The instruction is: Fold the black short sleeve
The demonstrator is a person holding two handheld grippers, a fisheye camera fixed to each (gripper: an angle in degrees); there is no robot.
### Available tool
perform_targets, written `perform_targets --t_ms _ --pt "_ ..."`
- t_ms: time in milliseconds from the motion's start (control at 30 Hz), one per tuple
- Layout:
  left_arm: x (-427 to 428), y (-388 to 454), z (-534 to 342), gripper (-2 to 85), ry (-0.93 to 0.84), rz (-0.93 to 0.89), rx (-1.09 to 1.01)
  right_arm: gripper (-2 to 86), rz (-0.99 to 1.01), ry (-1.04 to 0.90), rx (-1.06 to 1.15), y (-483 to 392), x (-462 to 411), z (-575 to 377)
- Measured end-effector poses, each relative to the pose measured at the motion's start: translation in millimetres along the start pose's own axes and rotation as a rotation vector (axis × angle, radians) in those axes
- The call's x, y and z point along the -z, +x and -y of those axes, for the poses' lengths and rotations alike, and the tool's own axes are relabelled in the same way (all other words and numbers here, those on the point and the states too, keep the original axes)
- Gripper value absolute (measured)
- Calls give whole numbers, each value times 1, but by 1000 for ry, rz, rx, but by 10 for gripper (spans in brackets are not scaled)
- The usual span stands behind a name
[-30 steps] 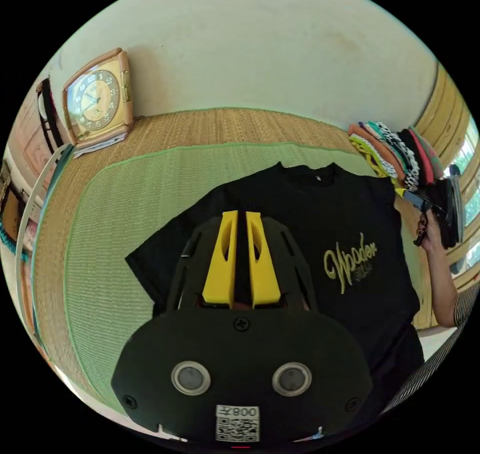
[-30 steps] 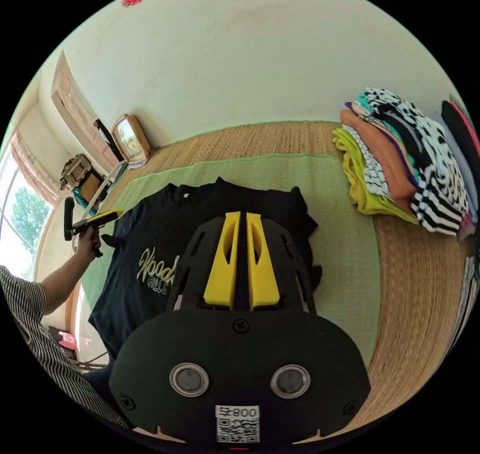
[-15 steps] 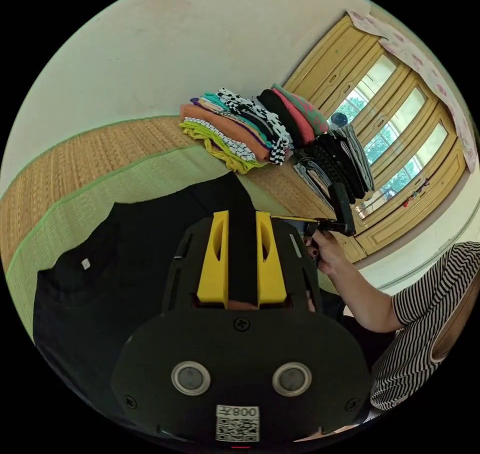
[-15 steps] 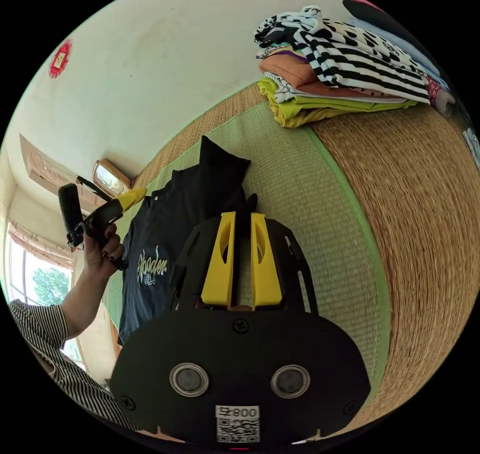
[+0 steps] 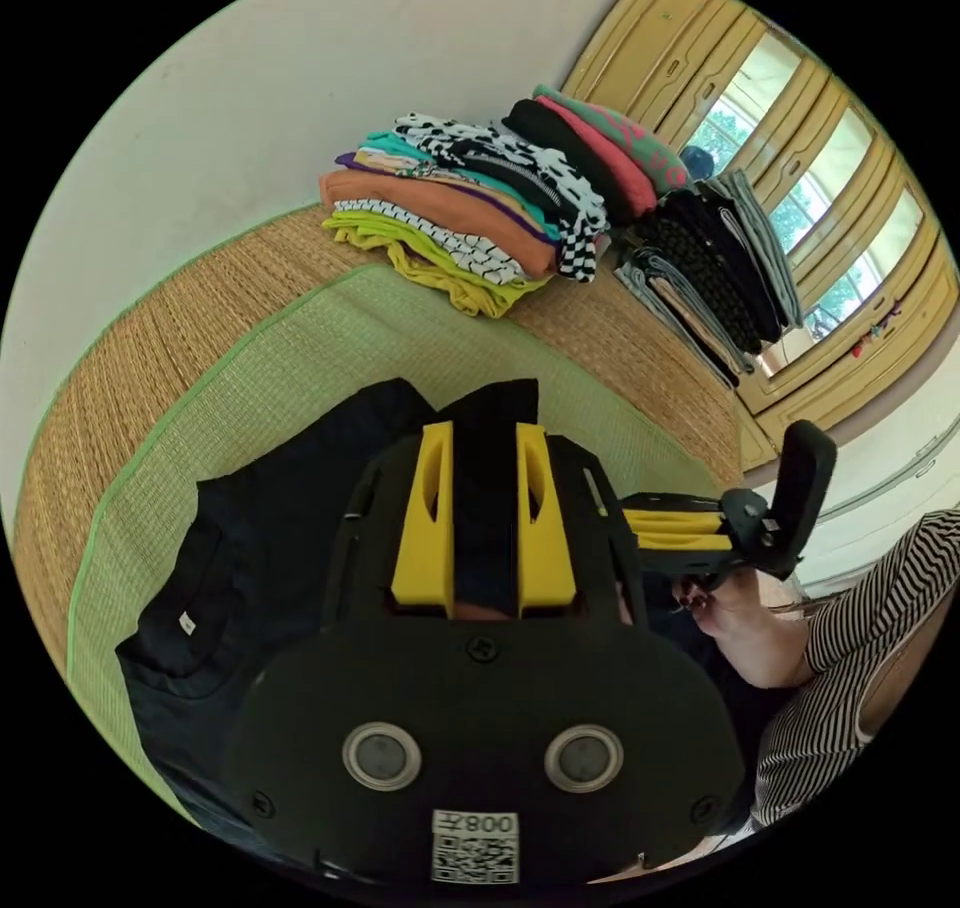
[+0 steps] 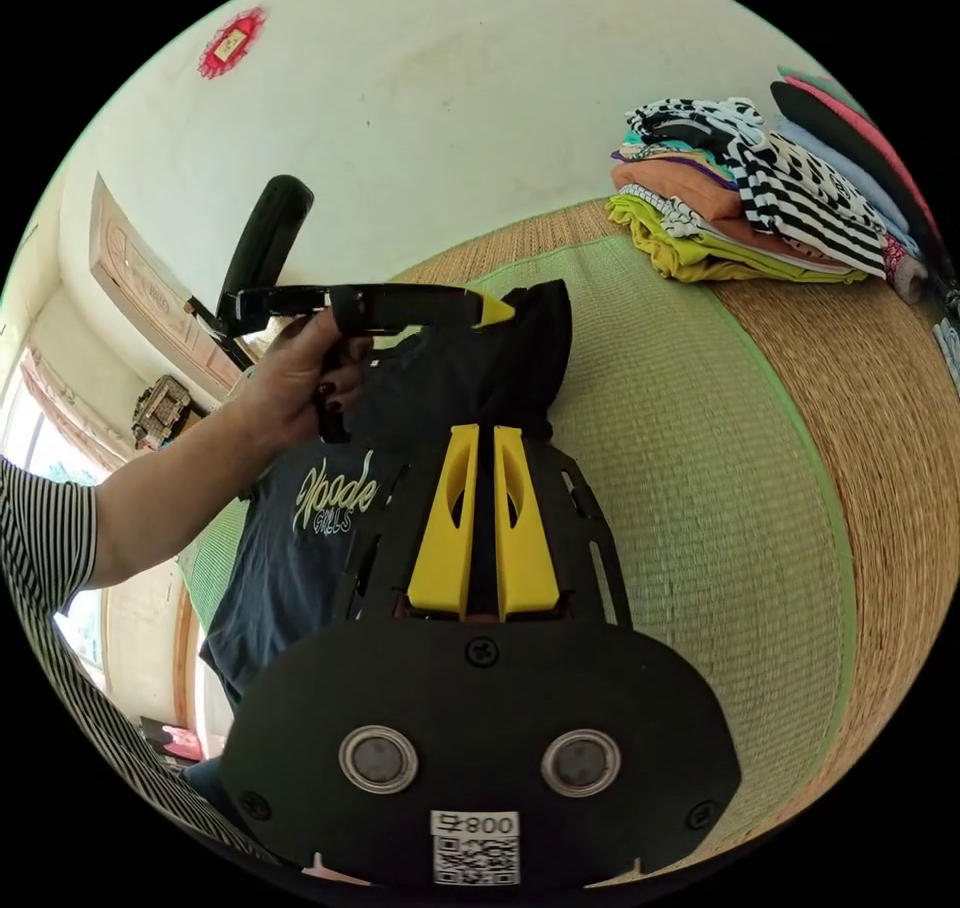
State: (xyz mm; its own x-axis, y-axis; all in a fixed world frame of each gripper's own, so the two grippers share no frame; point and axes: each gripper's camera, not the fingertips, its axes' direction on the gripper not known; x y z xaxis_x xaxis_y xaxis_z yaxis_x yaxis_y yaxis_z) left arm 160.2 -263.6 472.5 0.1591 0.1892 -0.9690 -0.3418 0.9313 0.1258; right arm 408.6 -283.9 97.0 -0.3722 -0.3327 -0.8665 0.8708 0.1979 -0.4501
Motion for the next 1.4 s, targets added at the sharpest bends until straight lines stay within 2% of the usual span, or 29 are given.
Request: perform_targets --t_ms 133,200,233,367,567,667,867,933,1000,1133,1267,1400 --pt "-32 3 36 99 -81 47 -122 22 3 -17 10 10 -3 -7" --pt "-63 -1 50 53 -212 67 -162 22 17 -13 1 16 0 -9" --pt "-66 -3 52 36 -220 80 -156 22 39 -13 -13 22 1 -10" --pt "-60 -11 63 19 -105 7 -122 21 83 51 -59 37 16 -16" --pt "-48 -21 89 16 122 -110 -91 14 9 218 -133 69 67 -25" --pt "-70 -22 109 23 130 -135 -102 8 -39 253 -191 90 79 -31" --pt "-140 -36 129 63 -22 -18 -56 3 -96 144 -277 121 64 -31" --pt "-139 -42 124 70 27 -51 -30 2 -174 134 -321 127 66 -31" --pt "-132 -48 117 75 113 -115 -11 1 -171 149 -326 129 70 -31" --pt "-126 -46 104 61 122 -91 -24 0 -143 154 -207 111 67 -14" --pt "-161 -29 106 32 -85 -1 -119 0 -198 90 -110 93 49 9" --pt "-198 -12 122 11 -188 89 -180 0 -340 -121 -94 90 16 18"
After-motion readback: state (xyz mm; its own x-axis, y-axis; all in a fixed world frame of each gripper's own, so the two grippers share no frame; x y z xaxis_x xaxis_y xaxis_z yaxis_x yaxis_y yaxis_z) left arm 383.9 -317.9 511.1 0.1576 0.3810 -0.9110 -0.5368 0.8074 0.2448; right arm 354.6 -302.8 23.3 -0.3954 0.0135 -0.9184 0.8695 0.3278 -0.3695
